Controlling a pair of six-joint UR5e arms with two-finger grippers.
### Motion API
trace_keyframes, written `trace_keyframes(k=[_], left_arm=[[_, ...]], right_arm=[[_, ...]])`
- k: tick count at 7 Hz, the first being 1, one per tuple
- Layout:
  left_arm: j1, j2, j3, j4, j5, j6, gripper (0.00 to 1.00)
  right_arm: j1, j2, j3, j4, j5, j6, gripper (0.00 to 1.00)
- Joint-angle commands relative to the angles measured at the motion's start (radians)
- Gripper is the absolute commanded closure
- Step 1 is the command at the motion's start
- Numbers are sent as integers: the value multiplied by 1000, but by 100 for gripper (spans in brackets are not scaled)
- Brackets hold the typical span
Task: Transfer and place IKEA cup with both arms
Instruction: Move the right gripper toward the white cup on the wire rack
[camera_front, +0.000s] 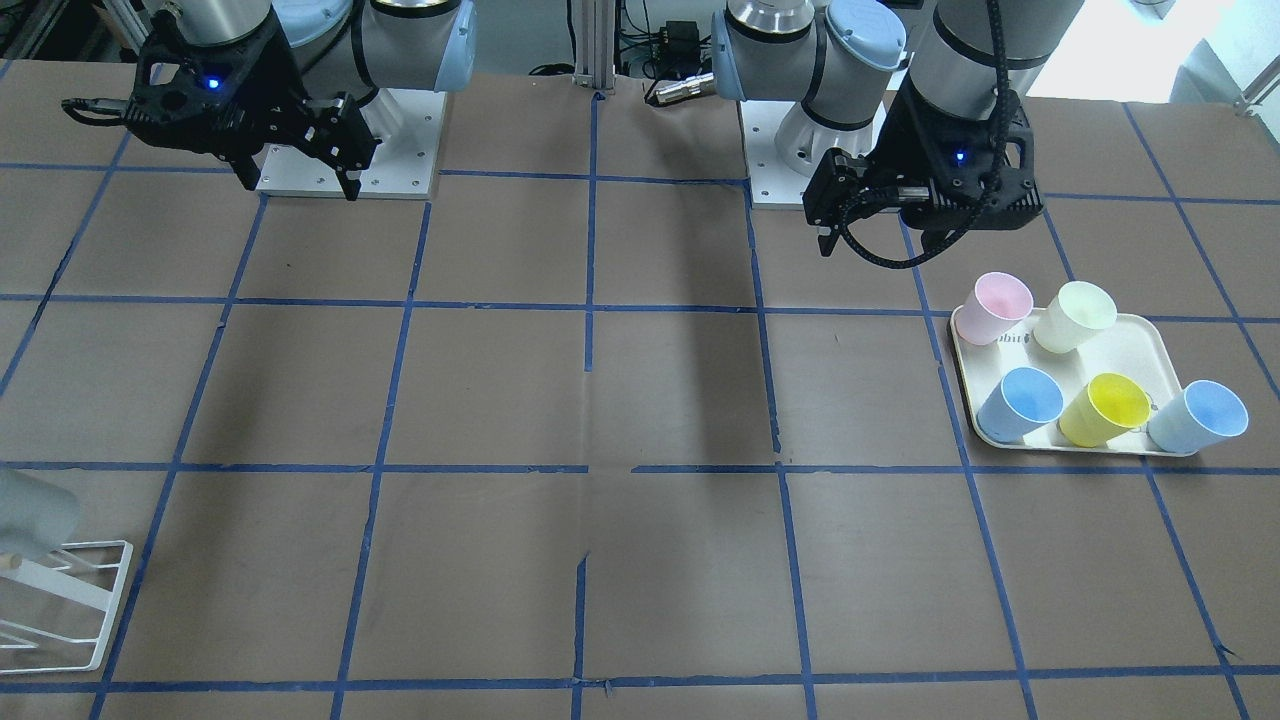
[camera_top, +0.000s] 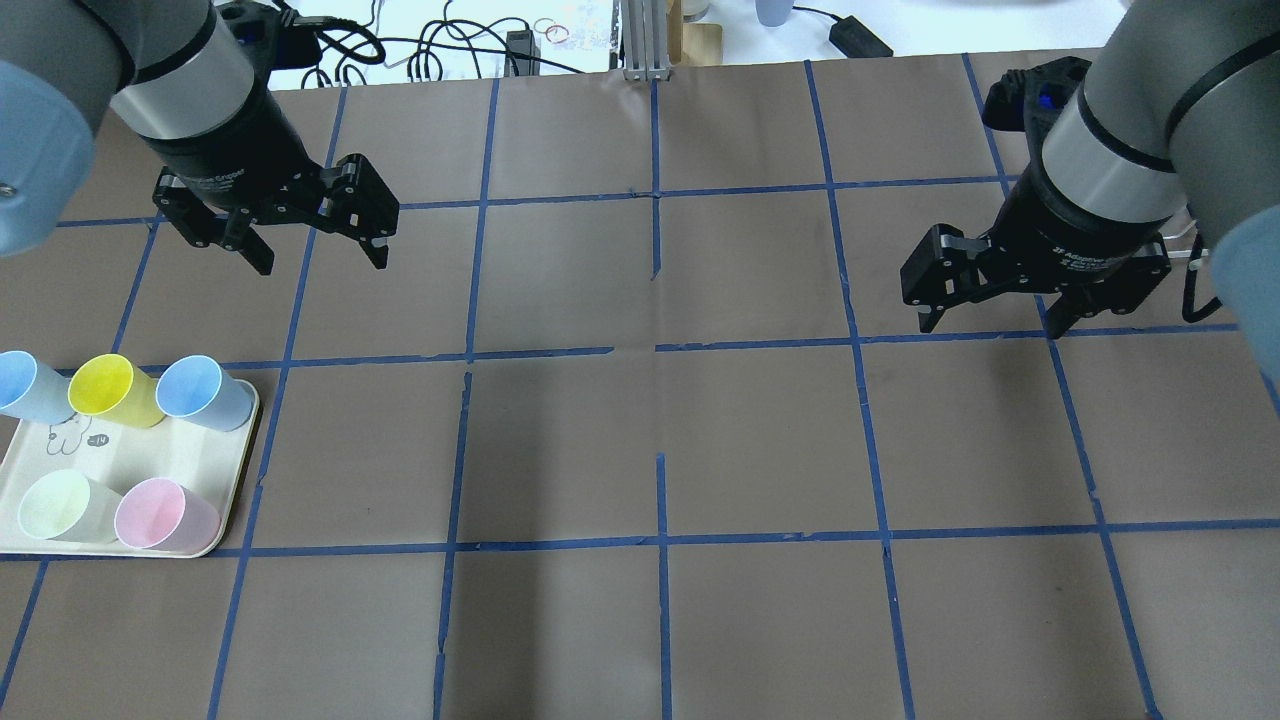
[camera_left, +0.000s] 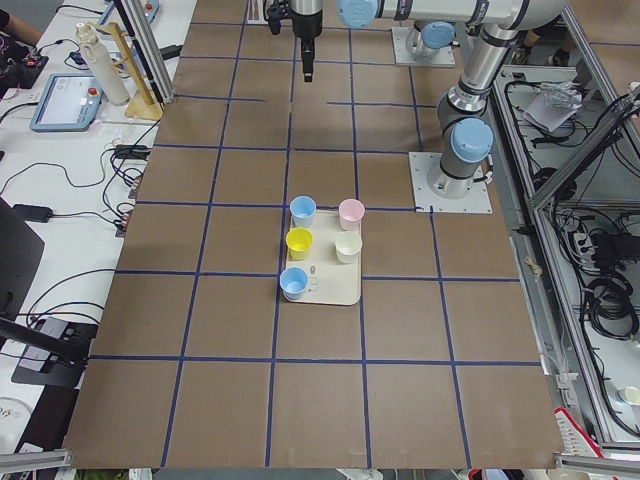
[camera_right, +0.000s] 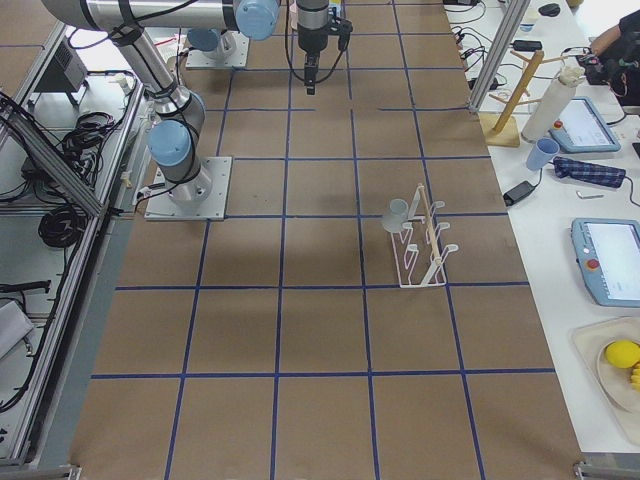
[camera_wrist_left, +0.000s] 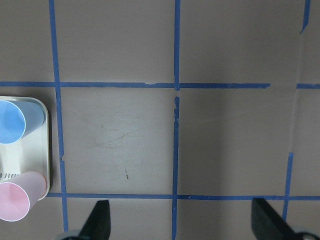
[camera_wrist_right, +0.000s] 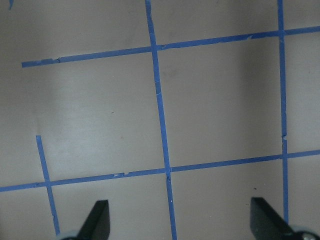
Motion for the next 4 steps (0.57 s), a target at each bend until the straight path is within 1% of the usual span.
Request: trace_keyframes(k=[1,4], left_arm=[[0,-1,0,5,0,3,0],[0,2,0,5,0,4,0]], right_arm=[[0,0,0,-1,0,1,0],[-6,2,-3,-5,-1,-1,0]])
